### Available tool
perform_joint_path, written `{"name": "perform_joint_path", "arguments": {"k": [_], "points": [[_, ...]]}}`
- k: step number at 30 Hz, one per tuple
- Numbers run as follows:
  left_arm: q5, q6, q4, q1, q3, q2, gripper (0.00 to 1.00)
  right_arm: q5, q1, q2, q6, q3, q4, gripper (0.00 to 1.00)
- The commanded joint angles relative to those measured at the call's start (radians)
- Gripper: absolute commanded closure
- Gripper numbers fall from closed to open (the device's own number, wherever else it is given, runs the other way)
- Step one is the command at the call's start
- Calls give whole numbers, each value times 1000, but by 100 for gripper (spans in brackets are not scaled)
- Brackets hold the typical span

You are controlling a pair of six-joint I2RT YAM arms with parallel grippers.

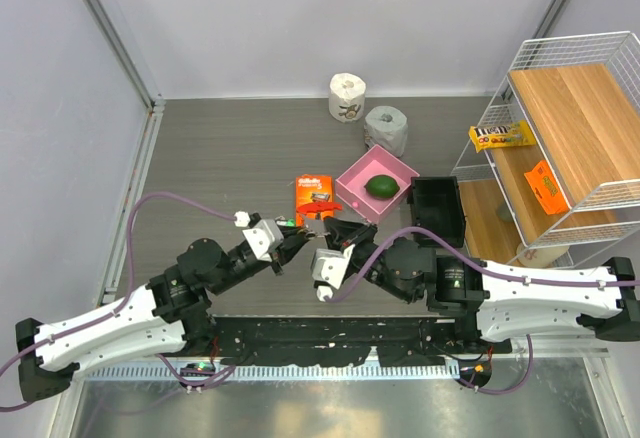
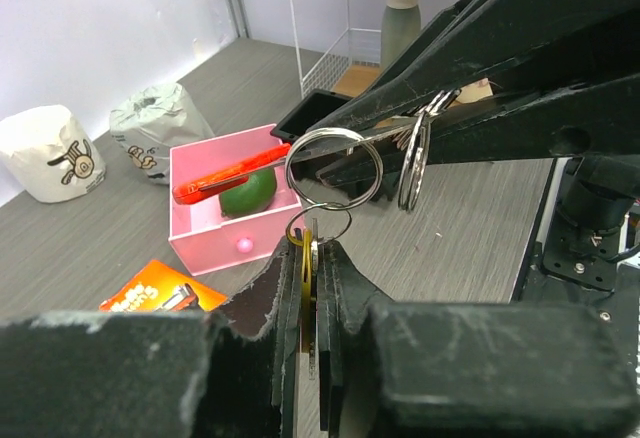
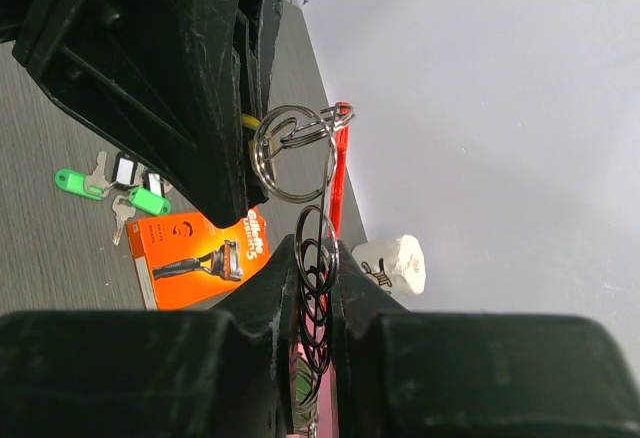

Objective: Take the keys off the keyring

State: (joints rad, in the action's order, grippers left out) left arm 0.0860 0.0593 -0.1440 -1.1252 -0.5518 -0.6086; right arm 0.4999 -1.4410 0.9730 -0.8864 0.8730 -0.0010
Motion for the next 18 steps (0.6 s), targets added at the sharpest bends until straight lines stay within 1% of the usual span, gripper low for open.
{"name": "perform_joint_path", "arguments": {"k": [1,2,3,8,11,13,18], "points": [[21,-27,29,1,-43,16,92,19,-6,-37,1,4,90,95],[20,-26,40,2,-46,18,97,17,-6,-39,1,1,90,95],[20,-26,52,1,-51,21,100,19,-7,-42,3,0,91,95],[29,-35,142,2,-106,33,100,20,-6,-57,20,-23,95,95],[43,-53,254,2,-160,32,100,19,-6,-72,46,-64,104,95],[49,-99,337,1,-212,23,100,2,-6,-83,84,-95,119,94],[0,-145,553,1,-361,-35,100,-34,-6,-88,190,-180,177,94]]}}
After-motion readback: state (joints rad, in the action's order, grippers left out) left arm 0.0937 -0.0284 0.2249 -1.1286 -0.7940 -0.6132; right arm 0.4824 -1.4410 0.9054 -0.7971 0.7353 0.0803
